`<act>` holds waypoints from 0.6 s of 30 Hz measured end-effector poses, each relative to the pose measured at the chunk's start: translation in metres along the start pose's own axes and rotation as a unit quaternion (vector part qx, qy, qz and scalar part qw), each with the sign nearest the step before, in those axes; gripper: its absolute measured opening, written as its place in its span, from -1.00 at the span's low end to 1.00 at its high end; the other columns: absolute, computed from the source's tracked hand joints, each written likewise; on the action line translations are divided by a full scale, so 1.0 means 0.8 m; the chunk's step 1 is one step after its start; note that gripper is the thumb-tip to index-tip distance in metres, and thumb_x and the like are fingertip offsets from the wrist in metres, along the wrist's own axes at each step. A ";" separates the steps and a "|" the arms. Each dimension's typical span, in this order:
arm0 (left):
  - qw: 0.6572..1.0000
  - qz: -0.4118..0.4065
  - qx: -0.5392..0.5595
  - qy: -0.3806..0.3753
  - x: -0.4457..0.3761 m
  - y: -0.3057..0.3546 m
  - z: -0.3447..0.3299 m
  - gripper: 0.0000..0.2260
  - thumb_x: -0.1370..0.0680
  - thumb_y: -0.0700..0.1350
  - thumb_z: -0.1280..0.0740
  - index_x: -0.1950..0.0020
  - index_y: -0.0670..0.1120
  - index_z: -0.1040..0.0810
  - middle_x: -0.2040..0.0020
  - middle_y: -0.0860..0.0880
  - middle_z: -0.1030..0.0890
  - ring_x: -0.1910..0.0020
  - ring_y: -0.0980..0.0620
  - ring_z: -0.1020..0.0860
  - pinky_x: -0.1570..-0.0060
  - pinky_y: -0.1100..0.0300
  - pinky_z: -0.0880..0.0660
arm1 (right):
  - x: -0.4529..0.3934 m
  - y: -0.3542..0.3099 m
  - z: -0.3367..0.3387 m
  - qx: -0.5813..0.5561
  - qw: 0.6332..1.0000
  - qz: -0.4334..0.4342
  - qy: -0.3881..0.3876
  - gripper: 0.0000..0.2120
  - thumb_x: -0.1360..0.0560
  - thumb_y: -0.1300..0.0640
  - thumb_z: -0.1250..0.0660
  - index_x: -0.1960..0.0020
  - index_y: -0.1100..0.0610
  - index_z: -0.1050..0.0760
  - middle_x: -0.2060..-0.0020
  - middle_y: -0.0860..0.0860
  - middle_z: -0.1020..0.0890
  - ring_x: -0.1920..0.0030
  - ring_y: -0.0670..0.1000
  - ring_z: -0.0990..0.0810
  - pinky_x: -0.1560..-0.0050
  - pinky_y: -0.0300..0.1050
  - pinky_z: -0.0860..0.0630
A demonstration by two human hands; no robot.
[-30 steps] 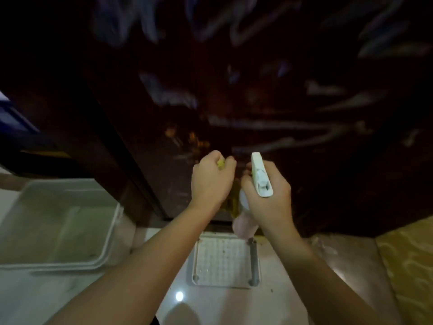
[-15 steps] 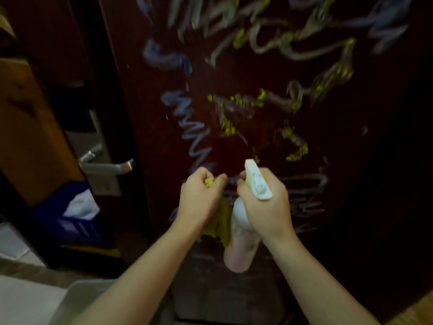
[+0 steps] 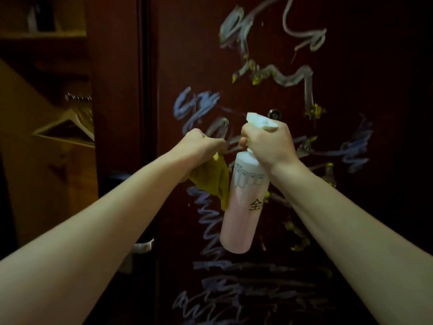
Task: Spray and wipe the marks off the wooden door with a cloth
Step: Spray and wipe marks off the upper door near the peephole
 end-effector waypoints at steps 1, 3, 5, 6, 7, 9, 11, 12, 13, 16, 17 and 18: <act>1.000 -0.010 0.001 -0.008 -0.005 0.011 0.007 -0.83 -0.41 -0.05 -0.38 0.19 -0.16 -0.55 0.36 -0.12 -0.58 0.41 -0.07 -0.53 0.36 0.16 -0.46 | -0.011 -0.007 0.000 -0.003 1.000 -0.004 0.005 -0.67 -0.23 0.05 -0.27 0.19 0.33 -0.46 0.42 0.06 -0.51 0.32 0.10 -0.49 0.16 0.25 -0.53; 1.000 -0.029 0.001 -0.012 -0.017 0.028 0.024 -0.82 -0.42 -0.11 -0.34 0.24 -0.23 -0.60 0.40 -0.15 -0.59 0.44 -0.09 -0.54 0.35 0.14 -0.48 | -0.029 -0.019 0.001 -0.010 1.000 -0.006 0.013 -0.72 -0.23 0.05 -0.27 0.18 0.23 -0.53 0.48 0.00 -0.53 0.33 0.07 -0.52 0.15 0.20 -0.53; 0.999 -0.042 -0.002 0.002 -0.032 0.041 0.040 -0.86 -0.42 -0.16 -0.32 0.23 -0.22 -0.58 0.38 -0.14 -0.58 0.42 -0.08 -0.54 0.34 0.15 -0.46 | -0.043 -0.027 0.004 -0.012 1.000 -0.011 0.012 -0.85 -0.22 0.04 -0.28 0.33 0.05 -0.60 0.51 -0.05 -0.56 0.34 0.03 -0.54 0.17 0.11 -0.51; 0.999 -0.054 -0.002 0.011 -0.042 0.048 0.050 -0.89 -0.42 -0.18 -0.31 0.21 -0.22 -0.57 0.35 -0.14 -0.57 0.40 -0.08 -0.53 0.33 0.15 -0.45 | -0.050 -0.032 0.006 -0.010 1.000 -0.012 0.013 -0.88 -0.23 0.05 -0.29 0.39 0.04 -0.58 0.49 -0.03 -0.59 0.33 0.02 -0.56 0.17 0.07 -0.51; 0.998 -0.066 -0.003 0.020 -0.052 0.054 0.060 -0.89 -0.42 -0.18 -0.30 0.16 -0.21 -0.56 0.31 -0.14 -0.57 0.36 -0.07 -0.54 0.31 0.14 -0.45 | -0.057 -0.037 0.008 -0.013 1.000 -0.013 0.012 -0.90 -0.24 0.06 -0.31 0.38 0.06 -0.56 0.46 -0.01 -0.62 0.32 0.02 -0.58 0.17 0.05 -0.53; 0.995 -0.089 -0.005 0.040 -0.071 0.063 0.078 -0.79 -0.43 -0.15 -0.29 0.00 -0.24 -0.52 0.18 -0.13 -0.61 0.24 -0.06 -0.59 0.26 0.12 -0.52 | -0.071 -0.047 0.009 -0.035 0.999 -0.008 0.001 -0.94 -0.30 0.14 -0.33 0.30 0.12 -0.55 0.37 0.05 -0.63 0.28 0.04 -0.59 0.21 -0.02 -0.54; 0.993 -0.103 -0.009 0.062 -0.084 0.068 0.096 -0.70 -0.45 -0.12 -0.30 -0.12 -0.23 -0.47 0.09 -0.15 -0.62 0.15 -0.10 -0.62 0.14 0.00 -0.61 | -0.081 -0.059 0.008 -0.050 0.999 0.001 -0.004 -0.97 -0.37 0.23 -0.33 0.24 0.17 -0.53 0.36 0.08 -0.59 0.28 0.05 -0.57 0.27 -0.09 -0.51; 0.990 -0.115 -0.011 0.077 -0.087 0.072 0.105 -0.71 -0.45 -0.12 -0.30 -0.13 -0.20 -0.45 0.07 -0.14 -0.60 0.13 -0.10 -0.61 0.14 -0.01 -0.61 | -0.086 -0.065 0.007 -0.053 0.999 0.004 0.000 -0.96 -0.39 0.25 -0.31 0.23 0.16 -0.51 0.40 0.06 -0.57 0.31 0.04 -0.56 0.30 -0.11 -0.50; 0.987 -0.130 -0.012 0.093 -0.090 0.077 0.113 -0.73 -0.46 -0.13 -0.31 -0.12 -0.17 -0.43 0.07 -0.13 -0.58 0.12 -0.09 -0.60 0.19 0.04 -0.59 | -0.090 -0.070 0.008 -0.054 0.998 0.007 0.006 -0.94 -0.39 0.26 -0.30 0.24 0.14 -0.49 0.43 0.04 -0.56 0.34 0.03 -0.56 0.33 -0.13 -0.49; 0.975 -0.177 -0.015 0.134 -0.094 0.092 0.133 -0.85 -0.45 -0.19 -0.29 0.00 -0.11 -0.40 0.12 -0.08 -0.55 0.18 -0.02 -0.56 0.36 0.18 -0.46 | -0.099 -0.085 0.011 -0.051 0.998 0.009 0.028 -0.88 -0.38 0.27 -0.28 0.31 0.13 -0.44 0.50 0.03 -0.53 0.41 0.01 -0.54 0.39 -0.18 -0.49; 0.971 -0.189 -0.019 0.145 -0.094 0.097 0.138 -0.87 -0.45 -0.20 -0.28 0.02 -0.10 -0.40 0.14 -0.06 -0.53 0.21 0.02 -0.54 0.40 0.19 -0.41 | -0.101 -0.090 0.011 -0.058 0.998 0.006 0.031 -0.89 -0.38 0.27 -0.28 0.30 0.14 -0.44 0.49 0.05 -0.53 0.41 0.02 -0.54 0.41 -0.20 -0.50; 0.967 -0.200 -0.027 0.158 -0.094 0.101 0.143 -0.88 -0.47 -0.20 -0.27 0.03 -0.10 -0.39 0.17 -0.04 -0.51 0.23 0.04 -0.51 0.41 0.19 -0.39 | -0.102 -0.094 0.010 -0.072 0.997 0.003 0.029 -0.90 -0.39 0.29 -0.28 0.29 0.15 -0.44 0.46 0.06 -0.53 0.39 0.03 -0.55 0.40 -0.20 -0.50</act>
Point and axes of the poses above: each hand's wrist, its own x-axis away from the middle knuckle, its own z-axis out of the back of the hand, y = z × x, the point moved 8 cm from there along -x, towards the middle knuckle
